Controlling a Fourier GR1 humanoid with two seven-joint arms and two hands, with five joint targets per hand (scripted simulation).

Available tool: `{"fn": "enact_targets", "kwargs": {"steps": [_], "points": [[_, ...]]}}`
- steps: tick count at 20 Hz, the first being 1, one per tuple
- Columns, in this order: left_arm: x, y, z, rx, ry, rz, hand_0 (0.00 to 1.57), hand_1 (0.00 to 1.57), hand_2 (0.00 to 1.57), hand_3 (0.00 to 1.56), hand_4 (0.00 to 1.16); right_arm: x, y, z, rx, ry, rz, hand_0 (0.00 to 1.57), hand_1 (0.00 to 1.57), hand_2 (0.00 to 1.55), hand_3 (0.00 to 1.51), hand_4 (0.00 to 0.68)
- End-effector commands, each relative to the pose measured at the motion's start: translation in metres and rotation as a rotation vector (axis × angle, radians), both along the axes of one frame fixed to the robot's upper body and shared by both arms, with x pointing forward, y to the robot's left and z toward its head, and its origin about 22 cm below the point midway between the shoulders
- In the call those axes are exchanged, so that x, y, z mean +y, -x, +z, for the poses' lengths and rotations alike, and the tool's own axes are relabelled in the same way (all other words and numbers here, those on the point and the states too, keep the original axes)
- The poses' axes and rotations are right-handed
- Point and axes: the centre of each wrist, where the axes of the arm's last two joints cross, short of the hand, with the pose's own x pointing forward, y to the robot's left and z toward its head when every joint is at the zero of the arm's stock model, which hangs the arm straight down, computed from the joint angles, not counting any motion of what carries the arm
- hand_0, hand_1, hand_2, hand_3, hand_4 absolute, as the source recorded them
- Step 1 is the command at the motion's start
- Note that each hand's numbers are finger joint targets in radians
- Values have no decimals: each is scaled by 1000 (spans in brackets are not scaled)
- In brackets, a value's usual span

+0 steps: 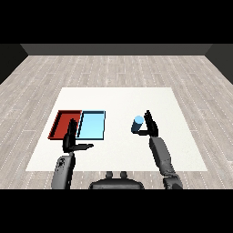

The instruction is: Pick the blue can and put it in the blue box

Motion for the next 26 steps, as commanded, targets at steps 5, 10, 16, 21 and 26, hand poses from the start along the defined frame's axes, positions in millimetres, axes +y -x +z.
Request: {"fn": "enact_targets", "kwargs": {"steps": [5,10,16,21,26], "points": [[10,8,-3,-9,-12,24,0,0,0,0,0,8,-6,-20,45,-30,4,0,0,0,0,0],[10,13,4,-27,-27,31,0,0,0,0,0,14,-13,-20,76,-86,-4,0,0,0,0,0],[11,20,-2,-22,-6,19,0,0,0,0,0,25,-21,-19,103,-76,-20,0,0,0,0,0],[30,11,-11,-13,-21,28,0,0,0,0,0,16,-27,-4,78,-77,11,0,0,0,0,0],[-13,5,25,-33,-12,21,0,0,0,0,0,9,-29,-10,87,-102,-3,0,0,0,0,0]]}}
